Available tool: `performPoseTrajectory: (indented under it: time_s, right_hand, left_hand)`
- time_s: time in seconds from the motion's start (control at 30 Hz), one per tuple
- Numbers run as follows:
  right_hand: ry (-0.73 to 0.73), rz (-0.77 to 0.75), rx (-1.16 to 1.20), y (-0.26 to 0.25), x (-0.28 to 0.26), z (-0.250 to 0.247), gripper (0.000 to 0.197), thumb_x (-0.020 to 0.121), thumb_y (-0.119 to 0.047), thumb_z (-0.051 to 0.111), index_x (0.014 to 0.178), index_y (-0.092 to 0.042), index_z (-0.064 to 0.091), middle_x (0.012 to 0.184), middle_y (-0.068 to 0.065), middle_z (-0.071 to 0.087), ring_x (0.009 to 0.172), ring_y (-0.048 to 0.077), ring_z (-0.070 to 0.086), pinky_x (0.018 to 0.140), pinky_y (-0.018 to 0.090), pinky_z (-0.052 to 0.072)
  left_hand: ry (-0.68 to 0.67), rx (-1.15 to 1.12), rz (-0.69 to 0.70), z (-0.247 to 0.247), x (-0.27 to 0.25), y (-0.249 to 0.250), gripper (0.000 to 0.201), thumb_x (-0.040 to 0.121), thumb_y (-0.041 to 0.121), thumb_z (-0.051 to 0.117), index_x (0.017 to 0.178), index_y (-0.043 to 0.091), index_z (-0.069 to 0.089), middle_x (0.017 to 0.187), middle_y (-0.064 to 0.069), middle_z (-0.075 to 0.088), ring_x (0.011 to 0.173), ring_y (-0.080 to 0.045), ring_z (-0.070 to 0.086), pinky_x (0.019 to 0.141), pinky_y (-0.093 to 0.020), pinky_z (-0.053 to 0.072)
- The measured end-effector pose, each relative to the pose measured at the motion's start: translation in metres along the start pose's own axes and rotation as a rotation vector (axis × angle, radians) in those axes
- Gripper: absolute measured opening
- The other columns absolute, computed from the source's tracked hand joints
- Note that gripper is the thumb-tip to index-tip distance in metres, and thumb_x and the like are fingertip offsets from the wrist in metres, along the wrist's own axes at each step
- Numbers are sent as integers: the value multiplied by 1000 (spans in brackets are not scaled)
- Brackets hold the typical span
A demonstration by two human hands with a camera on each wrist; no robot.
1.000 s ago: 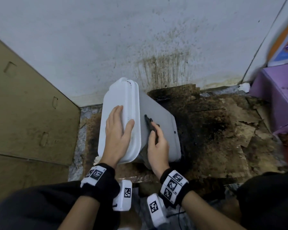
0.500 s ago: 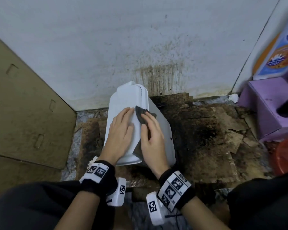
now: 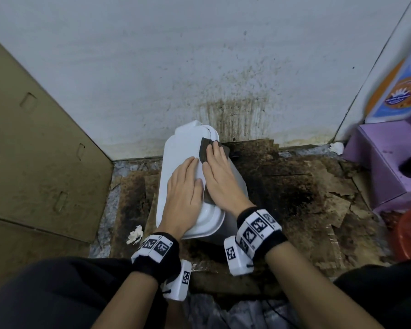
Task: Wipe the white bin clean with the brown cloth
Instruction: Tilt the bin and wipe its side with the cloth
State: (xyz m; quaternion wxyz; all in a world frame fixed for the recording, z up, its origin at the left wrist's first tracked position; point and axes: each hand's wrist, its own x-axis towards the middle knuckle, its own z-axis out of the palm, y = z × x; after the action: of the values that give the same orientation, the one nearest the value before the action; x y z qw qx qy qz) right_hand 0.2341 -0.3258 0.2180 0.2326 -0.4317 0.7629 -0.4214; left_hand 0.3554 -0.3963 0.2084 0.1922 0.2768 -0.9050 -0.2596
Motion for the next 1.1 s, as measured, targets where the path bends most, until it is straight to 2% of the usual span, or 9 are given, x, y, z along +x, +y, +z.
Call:
performPoseTrajectory:
  time_s: [0.1, 0.23, 0.37, 0.47, 0.67, 0.8, 0.87, 1.0, 1.1]
  right_hand:
    - [-17, 5, 42, -1, 7, -11, 55, 113, -27, 24, 163, -14, 4, 171, -2, -8, 156, 11, -11, 129, 34, -2]
    - [111, 48, 187, 0, -23, -6, 52, 113, -25, 29, 163, -18, 17, 171, -10, 3, 155, 0, 0, 121, 10, -1]
    - [222, 55, 289, 4, -73, 11, 49, 112, -21, 32, 161, -22, 25, 169, -14, 14, 153, -6, 9, 126, 20, 9]
    - [238, 60, 260, 3, -85, 20, 49, 112, -22, 31, 161, -23, 26, 169, -14, 15, 153, -5, 10, 125, 19, 10]
    - [133, 67, 129, 10, -33, 1, 52, 112, -29, 28, 163, -20, 18, 172, -8, -1, 156, 3, 1, 128, 29, 9]
    - [112, 89, 186, 5, -14, -12, 51, 112, -32, 30, 162, -22, 23, 170, -10, 3, 152, -1, 4, 126, 29, 11]
    - [137, 78, 202, 6, -18, -11, 51, 111, -30, 31, 161, -23, 26, 170, -11, 6, 149, -4, 6, 125, 26, 11]
    - [221, 35, 191, 12, -50, -1, 49, 110, -26, 35, 159, -27, 32, 168, -14, 13, 148, -6, 11, 114, 4, 7]
    - [278, 9, 212, 11, -79, 12, 48, 110, -21, 38, 158, -25, 36, 166, -15, 19, 150, -5, 14, 114, 2, 10]
  left_hand:
    - [9, -5, -6, 2, 2, 1, 58, 106, 34, 27, 160, 13, 35, 166, -1, 32, 152, -10, 23, 123, -18, 7]
    - [24, 11, 12, 6, 4, 8, 56, 105, 28, 33, 158, 12, 37, 164, -2, 36, 150, -11, 26, 120, -13, 5]
    - [16, -2, 28, 11, 6, 11, 55, 105, 29, 33, 158, 13, 38, 163, -2, 36, 149, -10, 26, 120, -13, 5]
    - [15, -7, 20, 13, 5, 10, 55, 106, 29, 32, 158, 13, 38, 164, -1, 35, 150, -11, 26, 122, -18, 8]
    - [17, 2, 20, 10, 5, 11, 63, 103, 37, 24, 159, 11, 37, 164, -3, 35, 151, -14, 27, 124, -21, 10]
    - [9, -1, 15, 9, 5, 11, 58, 105, 33, 28, 159, 13, 36, 165, -2, 34, 151, -12, 25, 125, -24, 11]
    - [6, -6, 15, 9, 5, 11, 56, 106, 30, 31, 159, 13, 37, 164, -2, 34, 151, -12, 25, 125, -24, 11]
    - [3, -11, 19, 11, 5, 11, 56, 105, 27, 34, 159, 14, 37, 164, -1, 35, 151, -11, 26, 124, -23, 11]
    - [8, -22, 15, 11, 6, 9, 55, 105, 26, 35, 159, 15, 37, 164, 1, 34, 150, -8, 24, 123, -19, 8]
